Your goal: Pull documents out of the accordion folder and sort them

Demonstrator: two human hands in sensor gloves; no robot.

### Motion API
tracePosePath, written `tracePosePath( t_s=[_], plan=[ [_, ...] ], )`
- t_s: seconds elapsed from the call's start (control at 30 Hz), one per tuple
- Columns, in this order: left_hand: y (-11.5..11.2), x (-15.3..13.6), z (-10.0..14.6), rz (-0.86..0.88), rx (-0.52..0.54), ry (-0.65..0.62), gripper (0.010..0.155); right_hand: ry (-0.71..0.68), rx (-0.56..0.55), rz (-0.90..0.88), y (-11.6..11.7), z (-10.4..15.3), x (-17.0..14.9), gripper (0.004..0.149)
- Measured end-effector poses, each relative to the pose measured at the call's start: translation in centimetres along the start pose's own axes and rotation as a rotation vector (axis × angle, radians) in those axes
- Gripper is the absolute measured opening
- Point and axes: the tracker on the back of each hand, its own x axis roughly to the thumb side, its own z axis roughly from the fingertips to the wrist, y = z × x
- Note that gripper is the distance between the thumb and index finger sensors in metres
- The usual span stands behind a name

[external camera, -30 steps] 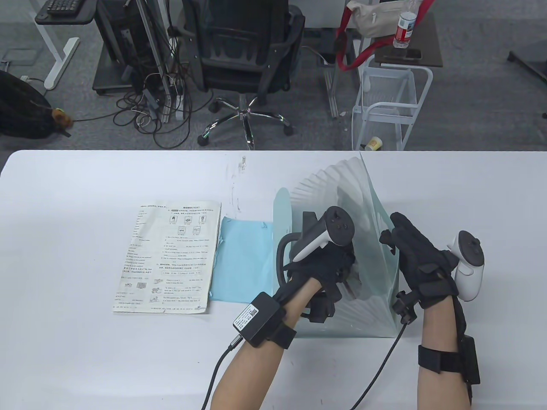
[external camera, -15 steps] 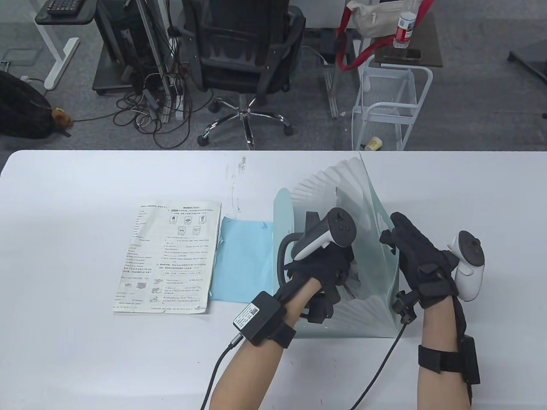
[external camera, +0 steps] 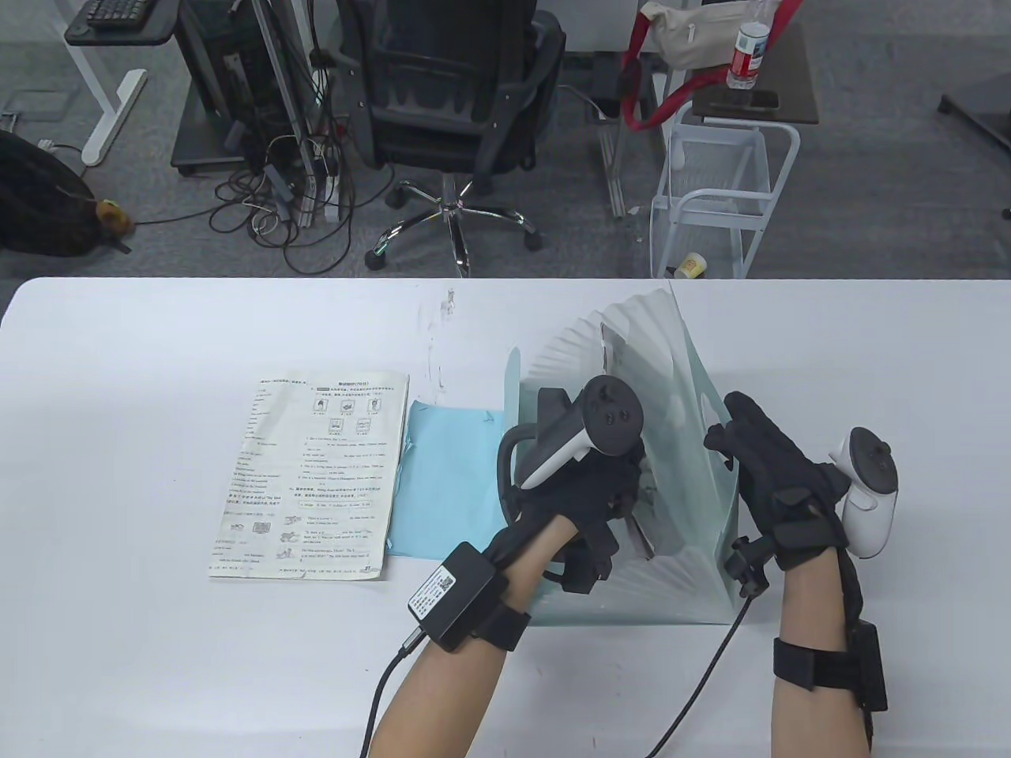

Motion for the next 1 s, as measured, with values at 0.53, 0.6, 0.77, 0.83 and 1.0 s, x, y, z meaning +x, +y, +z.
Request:
tracePosePath(
  t_s=[0.53, 0.6, 0.77, 0.83, 1.0],
  plan=[
    [4.2, -2.6, 2.5, 0.052, 0.223, 0.103, 0.069, -0.001, 0.000, -0.002, -0.1, 0.1, 0.0, 0.083],
    [4.5, -3.0, 2.3, 0.067, 0.200, 0.143, 0.079, -0.002, -0.001, -0.001, -0.1, 0.1, 0.0, 0.083],
    [4.7, -3.6, 1.9, 0.113, 0.161, 0.156, 0.076, -0.002, 0.000, 0.000, -0.1, 0.0, 0.0, 0.083],
    [4.6, -3.8, 1.8, 0.162, 0.145, 0.147, 0.075, -0.002, 0.001, -0.001, -0.1, 0.0, 0.0, 0.083],
    [4.6, -4.0, 1.5, 0.183, 0.112, 0.150, 0.072, -0.002, 0.001, -0.008, -0.1, 0.1, 0.0, 0.083]
  ],
)
